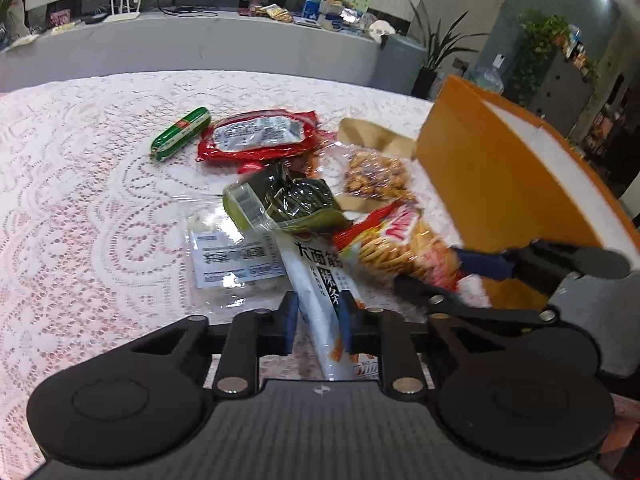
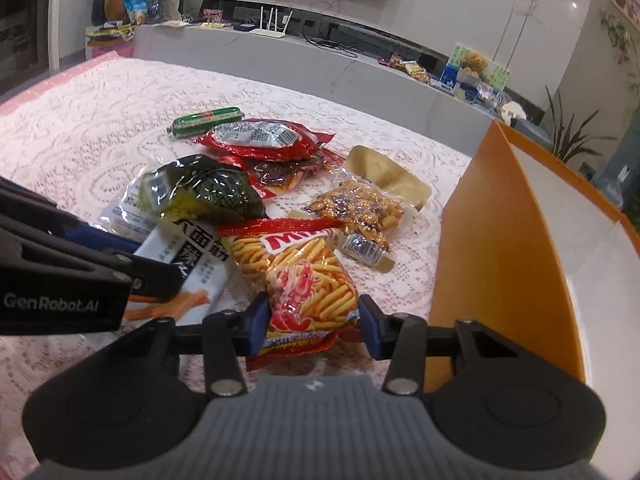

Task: Organize snacks
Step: 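Grasp the white stick-snack pack with the left tool while the right tool grasps the red MIMI bag, then carry both snack packs over the orange box with both tools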

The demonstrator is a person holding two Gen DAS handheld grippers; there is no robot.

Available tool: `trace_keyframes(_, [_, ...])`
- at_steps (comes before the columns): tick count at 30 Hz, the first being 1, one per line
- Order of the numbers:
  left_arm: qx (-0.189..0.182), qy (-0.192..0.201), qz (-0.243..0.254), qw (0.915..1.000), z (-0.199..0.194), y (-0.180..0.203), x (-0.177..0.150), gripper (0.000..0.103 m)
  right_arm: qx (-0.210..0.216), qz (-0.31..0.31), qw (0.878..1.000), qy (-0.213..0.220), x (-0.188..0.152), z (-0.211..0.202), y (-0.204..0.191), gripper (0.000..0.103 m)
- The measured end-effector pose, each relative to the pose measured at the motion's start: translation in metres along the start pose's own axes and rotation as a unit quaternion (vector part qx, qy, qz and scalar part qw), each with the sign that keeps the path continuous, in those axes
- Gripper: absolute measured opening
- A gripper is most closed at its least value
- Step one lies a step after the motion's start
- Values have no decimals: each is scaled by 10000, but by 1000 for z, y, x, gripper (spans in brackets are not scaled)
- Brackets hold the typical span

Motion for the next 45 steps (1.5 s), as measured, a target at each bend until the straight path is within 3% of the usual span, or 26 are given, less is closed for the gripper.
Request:
trace_keyframes(6, [-154, -346, -706, 9968, 9, -9, -8, 22, 407, 413, 9982, -157, -2, -8, -4, 45])
trace_keyframes(8, [-186, -346, -907, 9951, 12, -13, -9, 29, 402, 413, 9982, -168, -2, -7, -5, 45])
trace_keyframes(14, [-143, -253, -885, 9956, 16, -7, -10, 47, 455, 563, 9970, -257, -5, -3, -3, 51])
trace_keyframes(18, [-78, -208, -798, 9966, 18, -3, -9, 48, 407, 574, 9972, -244, -5, -1, -2, 56])
trace_keyframes(20, [-4, -188, -763, 9969, 18, -2, -9, 28, 389, 583, 9973, -232, -6, 0, -2, 56])
trace_keyframes(23, [117, -148, -711, 9973, 17, -4, -8, 19, 426, 600, 9971, -209, -6, 0, -1, 54])
trace_keyframes(26, [110, -27, -760, 9970, 11, -6, -7, 14, 396, 524, 9978, -109, -3, -3, -2, 45])
trace_keyframes(40, [310, 552, -663, 9958, -47, 0, 6, 9, 482, 599, 9965, 339, 14, -47, -2, 41])
trace_keyframes(45, [323, 808, -635, 9942, -73, 6, 14, 9, 450, 943, 9938, 367, 22, -70, 10, 41])
Point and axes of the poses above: each gripper's, at about its wrist camera, not at the fingertips, and z roughly the way its jaws point, y to its right, x to its top, the point moved 6 cm from there along z, roughly the way its jaws point, and after that the axes turned 11 degrees about y, right-handed, at the moved point
